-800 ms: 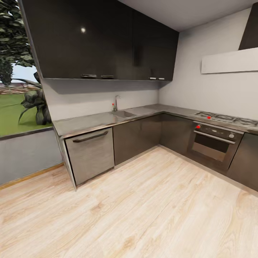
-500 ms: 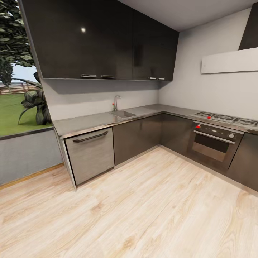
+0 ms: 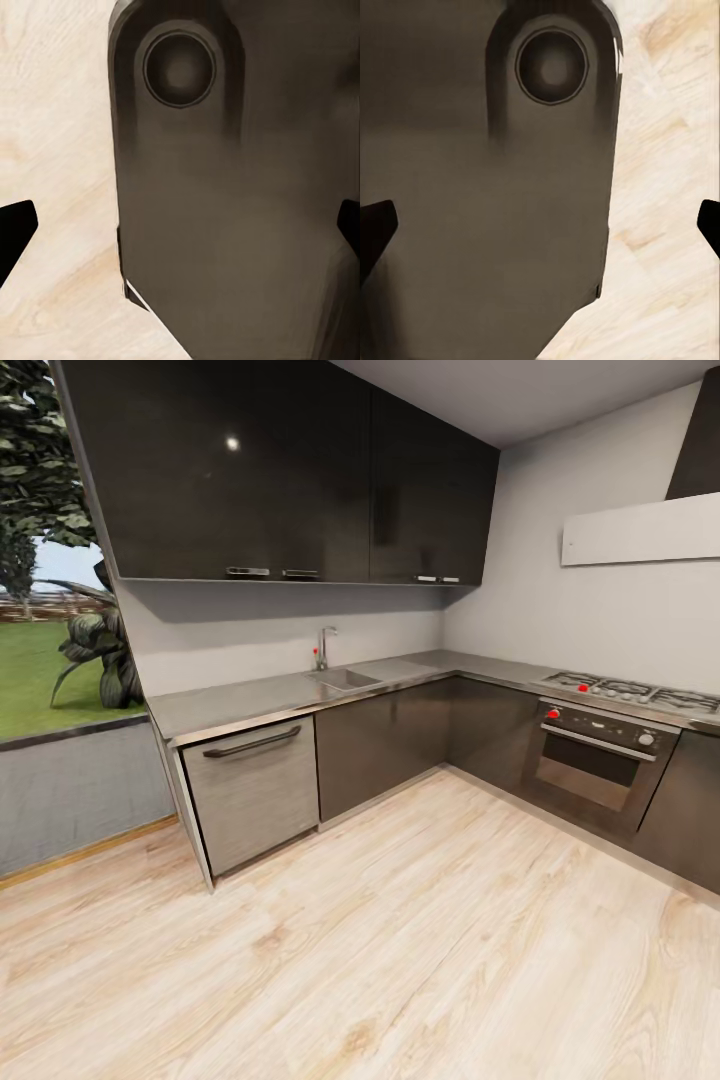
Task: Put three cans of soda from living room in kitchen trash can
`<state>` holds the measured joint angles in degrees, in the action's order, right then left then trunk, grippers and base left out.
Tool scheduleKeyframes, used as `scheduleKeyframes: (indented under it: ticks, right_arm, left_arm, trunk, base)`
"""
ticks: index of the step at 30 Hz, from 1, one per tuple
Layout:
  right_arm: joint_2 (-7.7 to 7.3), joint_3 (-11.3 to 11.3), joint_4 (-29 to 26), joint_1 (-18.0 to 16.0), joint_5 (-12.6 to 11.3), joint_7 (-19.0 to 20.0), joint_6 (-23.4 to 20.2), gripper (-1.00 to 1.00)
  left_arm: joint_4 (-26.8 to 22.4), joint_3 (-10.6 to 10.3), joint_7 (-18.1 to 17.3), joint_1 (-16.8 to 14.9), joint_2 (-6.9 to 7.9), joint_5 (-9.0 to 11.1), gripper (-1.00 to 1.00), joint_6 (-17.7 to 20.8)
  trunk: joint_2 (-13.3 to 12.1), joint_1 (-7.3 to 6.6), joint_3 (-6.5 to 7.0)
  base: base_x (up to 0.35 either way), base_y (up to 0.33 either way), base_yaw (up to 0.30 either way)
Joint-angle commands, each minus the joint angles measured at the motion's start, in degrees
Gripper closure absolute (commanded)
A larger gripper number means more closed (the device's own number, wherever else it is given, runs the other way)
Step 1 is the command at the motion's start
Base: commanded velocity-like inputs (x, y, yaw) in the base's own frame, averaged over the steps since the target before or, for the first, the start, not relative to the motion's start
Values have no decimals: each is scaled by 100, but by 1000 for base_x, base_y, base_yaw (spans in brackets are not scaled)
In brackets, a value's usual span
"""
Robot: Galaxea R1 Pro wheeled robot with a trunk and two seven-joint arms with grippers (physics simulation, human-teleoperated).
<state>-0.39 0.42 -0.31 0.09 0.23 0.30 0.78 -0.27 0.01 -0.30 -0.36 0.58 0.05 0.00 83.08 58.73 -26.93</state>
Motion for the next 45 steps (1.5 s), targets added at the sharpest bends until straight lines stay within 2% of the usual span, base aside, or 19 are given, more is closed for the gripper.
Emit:
scheduleKeyframes:
  ticks: [1, 6, 7, 11, 13, 14, 15, 18, 19, 20, 22, 25, 26, 29, 31, 33, 35, 42, 45]
  right_arm:
    - [-21, 6, -4, 0, 10, 3, 33, -100]
    - [-102, 66, -112, 0, 43, 13, 194, -100]
    - [-108, 72, -395, 0, 45, 15, 896, -100]
    - [-121, 75, -1083, 0, 47, 136, 1048, -100]
    - [-137, 71, -1835, 4, 46, 308, 1089, -100]
    - [-144, 70, -2010, 5, 46, 341, 1095, -100]
    - [-170, 58, -2603, 4, 47, 420, 1115, -100]
    - [-179, 55, -3033, -3, 49, 444, 1121, -100]
    - [-186, 59, -4193, -7, 55, 457, 1091, -100]
    - [-187, 64, -4420, -2, 55, 458, 1084, -100]
    - [-187, 70, -5438, 15, 58, 462, 1056, -100]
    - [-185, 69, -6543, 132, 62, 464, 1040, -100]
    - [-187, 59, -7067, 309, 63, 465, 1036, -100]
    - [-198, 28, -8090, 815, 57, 487, 1041, -100]
    - [-205, 22, -8287, 971, 44, 546, 1051, -100]
    - [-241, -58, -8098, 1176, 6, 756, 1101, -100]
    - [-293, -196, -7775, 1234, -8, 853, 1209, -100]
    - [-445, -683, -7533, 1270, -37, 1035, 1385, -100]
    - [-456, -721, -7447, 1273, -39, 1081, 1398, -100]
  left_arm:
    - [-12, 3, 1, -9, 17, 4, -100, -2]
    - [-175, 5, -9, -44, 95, 24, -100, 7]
    - [-708, 6, -19, -46, 101, 25, -100, 16]
    - [-1830, 22, -89, -46, 126, 99, -100, 78]
    - [-2683, 29, -114, -44, 142, 315, -100, 102]
    - [-2868, 30, -118, -44, 147, 391, -100, 106]
    - [-3560, 30, -129, -42, 208, 690, -100, 114]
    - [-4181, 26, -133, -18, 257, 814, -100, 120]
    - [-5974, 18, -143, 160, 322, 907, -100, 136]
    - [-6259, 16, -143, 232, 328, 913, -100, 137]
    - [-7334, 13, -145, 599, 344, 924, -100, 139]
    - [-8116, 15, -147, 892, 350, 935, -100, 115]
    - [-8367, 16, -161, 978, 352, 938, -100, 78]
    - [-8630, 26, -298, 1209, 354, 933, -100, -256]
    - [-8575, 30, -374, 1391, 356, 929, -100, -604]
    - [-8076, 122, -493, 1709, 363, 919, -100, -1661]
    - [-7689, 243, -527, 1804, 363, 932, -100, -2143]
    - [-7480, 360, -453, 1838, 348, 946, -100, -2432]
    - [-7469, 372, -393, 1828, 352, 1052, -100, -2437]
  trunk:
    - [0, 0, 0]
    - [0, 0, 0]
    - [0, 0, 0]
    - [0, 0, 0]
    - [0, 0, 0]
    - [0, 0, 0]
    - [0, 0, 0]
    - [0, 0, 0]
    - [0, 0, 0]
    - [0, 0, 0]
    - [0, 0, 0]
    - [0, 0, 0]
    - [0, 0, 0]
    - [0, 0, 0]
    - [0, 0, 0]
    - [0, 0, 0]
    - [0, 0, 0]
    - [0, 0, 0]
    - [0, 0, 0]
  base:
    - [0, 0, 0]
    - [0, 0, 0]
    - [0, 0, 0]
    - [0, 0, 0]
    - [0, 0, 0]
    - [0, 0, 0]
    - [0, 0, 0]
    - [0, 0, 0]
    - [0, 0, 0]
    - [0, 0, 0]
    - [0, 0, 0]
    - [0, 0, 0]
    - [0, 0, 0]
    - [0, 0, 0]
    - [0, 0, 0]
    - [0, 0, 0]
    - [0, 0, 0]
    - [0, 0, 0]
    - [0, 0, 0]
